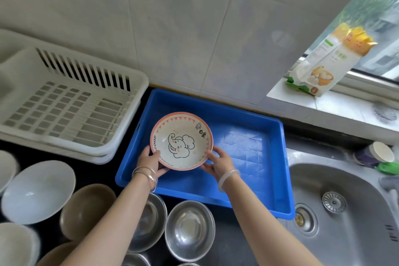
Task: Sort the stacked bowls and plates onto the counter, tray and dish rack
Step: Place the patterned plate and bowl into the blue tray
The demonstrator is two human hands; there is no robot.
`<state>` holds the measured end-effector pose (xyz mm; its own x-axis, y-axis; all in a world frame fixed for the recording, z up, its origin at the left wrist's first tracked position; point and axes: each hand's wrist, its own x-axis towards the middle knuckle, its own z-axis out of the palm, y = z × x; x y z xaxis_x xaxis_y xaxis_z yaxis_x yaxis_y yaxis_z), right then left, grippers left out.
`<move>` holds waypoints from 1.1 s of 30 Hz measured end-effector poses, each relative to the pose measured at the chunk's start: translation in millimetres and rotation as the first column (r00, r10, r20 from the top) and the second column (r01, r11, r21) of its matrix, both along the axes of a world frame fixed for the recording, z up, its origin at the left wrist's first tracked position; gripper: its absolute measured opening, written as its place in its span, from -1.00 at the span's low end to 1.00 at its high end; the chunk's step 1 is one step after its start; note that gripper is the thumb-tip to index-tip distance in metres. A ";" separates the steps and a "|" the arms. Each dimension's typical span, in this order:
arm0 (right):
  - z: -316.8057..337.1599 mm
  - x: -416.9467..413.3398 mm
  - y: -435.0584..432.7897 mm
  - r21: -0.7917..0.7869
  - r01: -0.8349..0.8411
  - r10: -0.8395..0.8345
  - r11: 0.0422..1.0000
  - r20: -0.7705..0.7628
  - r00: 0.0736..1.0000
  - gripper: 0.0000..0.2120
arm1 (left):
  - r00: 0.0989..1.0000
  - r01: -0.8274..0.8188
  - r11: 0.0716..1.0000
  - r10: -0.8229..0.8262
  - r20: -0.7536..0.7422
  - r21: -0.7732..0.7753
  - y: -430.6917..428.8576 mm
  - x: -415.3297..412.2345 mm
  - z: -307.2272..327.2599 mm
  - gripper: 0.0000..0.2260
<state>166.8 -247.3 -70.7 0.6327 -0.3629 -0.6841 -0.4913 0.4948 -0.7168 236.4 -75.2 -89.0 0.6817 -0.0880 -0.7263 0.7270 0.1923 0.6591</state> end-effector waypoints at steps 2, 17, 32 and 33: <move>-2.7 2.0 4.3 0.059 0.056 -0.057 0.997 0.028 0.998 -0.75 | 0.999 -0.045 0.999 0.045 -0.002 -0.021 -2.4 -2.5 -0.2 -0.67; -8.2 44.5 19.5 0.075 0.158 -0.162 0.985 0.045 0.986 -0.75 | 0.982 -0.172 0.982 0.177 0.059 -0.074 -11.8 20.2 -2.0 -0.72; 8.7 29.1 21.5 -0.069 -0.142 0.144 0.987 0.033 0.989 -0.63 | 0.982 -0.101 0.993 0.090 0.167 0.058 -17.8 2.2 8.0 -0.78; 11.9 24.5 19.4 -0.071 -0.154 0.157 0.985 0.027 0.987 -0.62 | 0.984 -0.094 0.994 0.086 0.158 0.048 -18.1 -3.1 11.8 -0.79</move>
<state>191.3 -227.8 -58.7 0.7067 -0.3039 -0.6389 -0.5341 0.3630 -0.7635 233.3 -93.3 -77.1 0.7901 0.0158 -0.6128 0.5961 0.2129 0.7742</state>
